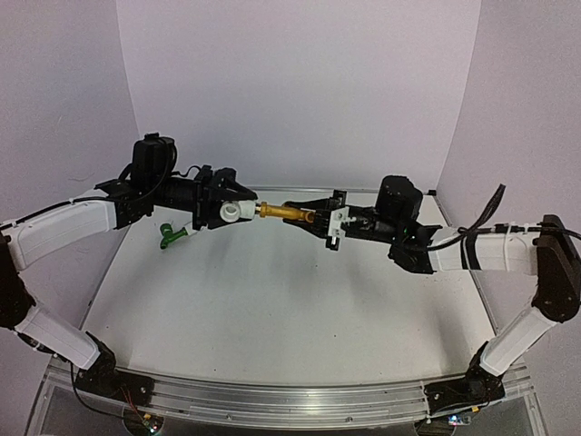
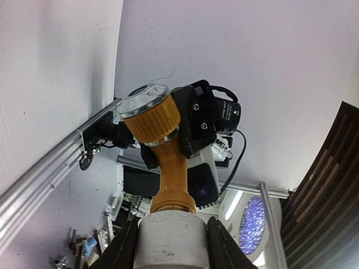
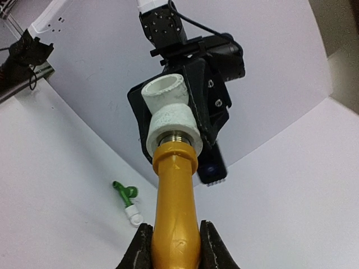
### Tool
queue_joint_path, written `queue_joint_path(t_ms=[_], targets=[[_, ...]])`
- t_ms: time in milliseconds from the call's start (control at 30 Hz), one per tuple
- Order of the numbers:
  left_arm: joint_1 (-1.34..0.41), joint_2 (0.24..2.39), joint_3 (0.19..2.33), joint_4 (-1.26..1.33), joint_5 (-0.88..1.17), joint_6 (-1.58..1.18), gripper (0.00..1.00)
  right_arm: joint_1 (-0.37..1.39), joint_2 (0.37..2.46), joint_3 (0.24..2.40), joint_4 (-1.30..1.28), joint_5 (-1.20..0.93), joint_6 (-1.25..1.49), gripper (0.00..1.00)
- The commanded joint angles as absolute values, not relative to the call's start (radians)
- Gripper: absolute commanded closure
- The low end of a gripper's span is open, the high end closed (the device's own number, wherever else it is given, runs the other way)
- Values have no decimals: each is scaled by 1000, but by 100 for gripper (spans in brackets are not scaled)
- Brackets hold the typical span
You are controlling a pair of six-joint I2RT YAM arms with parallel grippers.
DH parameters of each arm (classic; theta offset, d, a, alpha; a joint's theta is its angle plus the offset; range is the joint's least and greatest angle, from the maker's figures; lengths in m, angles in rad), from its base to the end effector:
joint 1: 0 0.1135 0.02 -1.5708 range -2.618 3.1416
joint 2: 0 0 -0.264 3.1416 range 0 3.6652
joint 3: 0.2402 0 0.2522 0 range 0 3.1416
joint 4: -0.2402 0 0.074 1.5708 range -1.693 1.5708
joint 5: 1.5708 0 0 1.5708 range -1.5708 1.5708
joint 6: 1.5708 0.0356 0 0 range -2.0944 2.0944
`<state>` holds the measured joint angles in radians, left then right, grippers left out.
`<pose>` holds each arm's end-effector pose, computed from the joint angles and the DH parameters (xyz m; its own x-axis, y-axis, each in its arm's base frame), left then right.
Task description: Install the water faucets
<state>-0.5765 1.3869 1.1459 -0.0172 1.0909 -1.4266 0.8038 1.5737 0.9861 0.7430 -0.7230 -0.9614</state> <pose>0.2438 -0.1962 0.3498 -0.9914 0.0996 0.0852 -0.0724 0.1262 -0.9894 0.2311 0.2737 0.3072 0.8761 0.0230 -0.4815 -0.4806 0.1198 -0.8687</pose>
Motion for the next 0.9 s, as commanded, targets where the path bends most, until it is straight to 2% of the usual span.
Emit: queue_joint_path(t_ms=[0, 233, 367, 567, 700, 867], targets=[[-582, 1416, 1234, 32, 1005, -1100, 100, 834, 1514, 1076, 534, -731, -677, 100], [-592, 1415, 1303, 32, 951, -590, 100, 840, 1487, 1118, 458, -784, -280, 100], [-637, 1393, 1331, 32, 956, -211, 100, 839, 1484, 1176, 394, -805, -62, 100], [-680, 1359, 1345, 32, 1104, 303, 100, 839, 1506, 1262, 384, -838, 349, 100], [-685, 1328, 1336, 32, 1133, 654, 100, 839, 1536, 1341, 383, -847, 601, 100], [-684, 1290, 1302, 30, 1210, 1234, 100, 839, 1591, 1436, 383, -854, 897, 100]])
